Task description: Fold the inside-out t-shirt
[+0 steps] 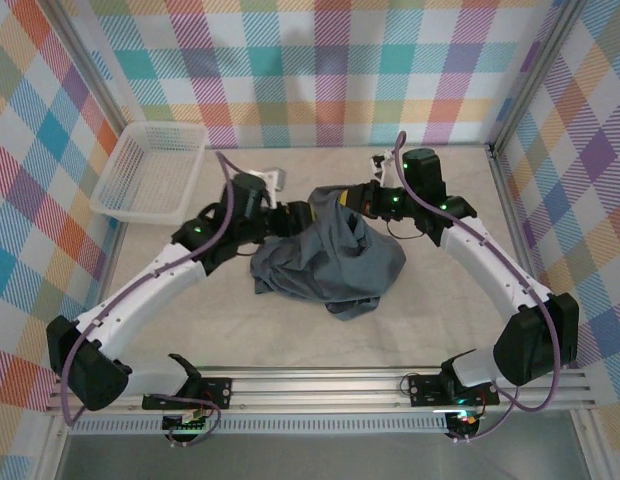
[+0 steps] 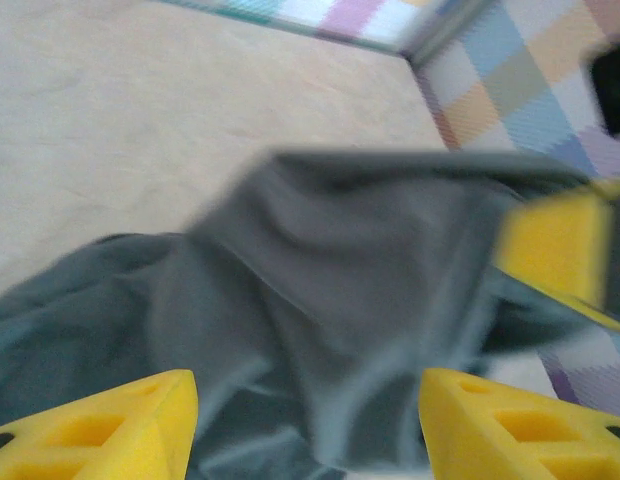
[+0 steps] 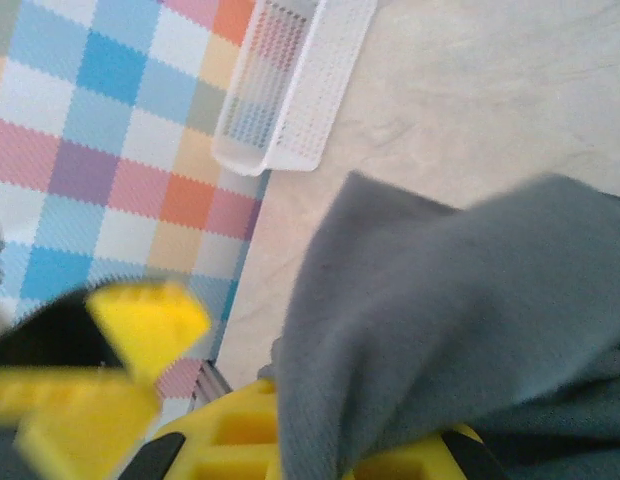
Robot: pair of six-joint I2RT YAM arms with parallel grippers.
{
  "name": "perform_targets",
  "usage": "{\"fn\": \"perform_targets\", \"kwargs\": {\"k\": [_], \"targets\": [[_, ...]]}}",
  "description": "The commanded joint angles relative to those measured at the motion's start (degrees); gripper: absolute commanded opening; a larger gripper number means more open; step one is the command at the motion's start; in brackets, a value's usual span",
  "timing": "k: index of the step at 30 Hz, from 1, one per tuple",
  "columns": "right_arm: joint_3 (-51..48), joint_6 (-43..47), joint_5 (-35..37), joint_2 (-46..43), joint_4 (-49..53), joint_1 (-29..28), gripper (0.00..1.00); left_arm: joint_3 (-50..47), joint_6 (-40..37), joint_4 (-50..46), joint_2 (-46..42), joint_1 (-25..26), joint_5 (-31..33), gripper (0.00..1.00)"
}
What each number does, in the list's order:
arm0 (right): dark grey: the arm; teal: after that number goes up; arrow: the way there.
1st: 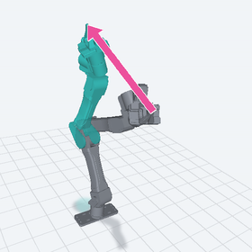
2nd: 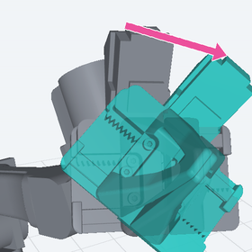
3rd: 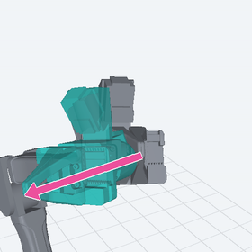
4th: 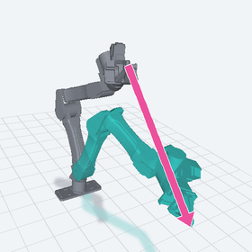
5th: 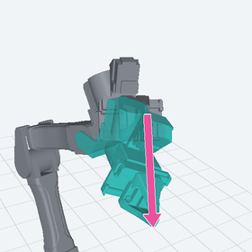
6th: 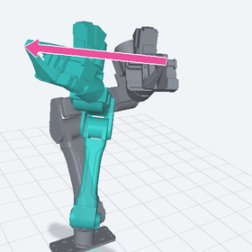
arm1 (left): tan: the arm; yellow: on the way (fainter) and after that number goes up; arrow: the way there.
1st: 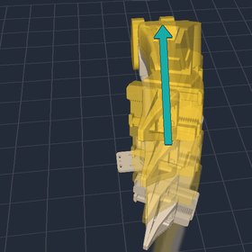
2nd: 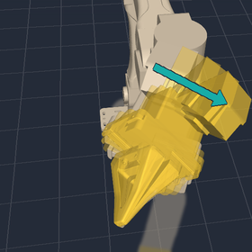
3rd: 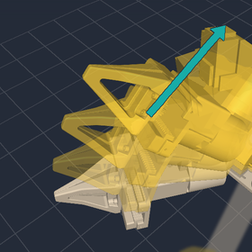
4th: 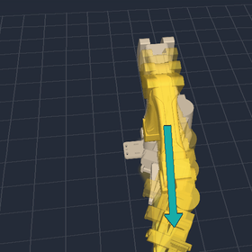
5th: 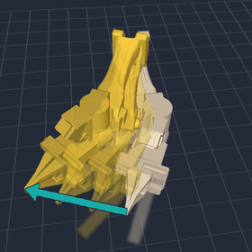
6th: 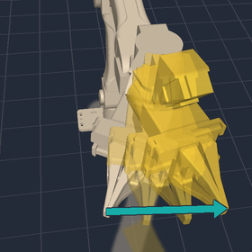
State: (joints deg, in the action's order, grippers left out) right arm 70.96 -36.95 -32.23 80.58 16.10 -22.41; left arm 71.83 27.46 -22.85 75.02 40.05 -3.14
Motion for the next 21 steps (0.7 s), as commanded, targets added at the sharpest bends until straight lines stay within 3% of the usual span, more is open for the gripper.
{"fn": "perform_targets", "kwargs": {"k": [1,10,14,16,19,21], "targets": [[1.65,-1.72,4.58,-2.28,0.41,0.33,0.00,3.30,2.74,-2.08,6.50,5.31,9.29,0.60],[0.65,-2.23,5.51,-4.57,3.96,0.27,0.00,11.92,2.80,4.96,20.44,6.62,1.84,0.60],[1.11,0.22,6.51,-4.38,7.20,0.27,0.00,12.44,3.38,3.06,22.18,6.23,2.68,0.57],[1.81,0.38,5.40,-3.42,7.80,0.27,0.00,11.69,3.22,4.04,21.64,5.69,-0.71,0.57],[3.59,0.76,4.98,-1.40,9.98,0.35,0.00,8.74,-0.64,14.08,19.14,6.29,-10.66,0.66],[4.48,0.93,5.02,-0.54,10.22,0.33,0.00,7.36,-3.51,16.62,17.96,7.74,-11.76,0.74]]}}
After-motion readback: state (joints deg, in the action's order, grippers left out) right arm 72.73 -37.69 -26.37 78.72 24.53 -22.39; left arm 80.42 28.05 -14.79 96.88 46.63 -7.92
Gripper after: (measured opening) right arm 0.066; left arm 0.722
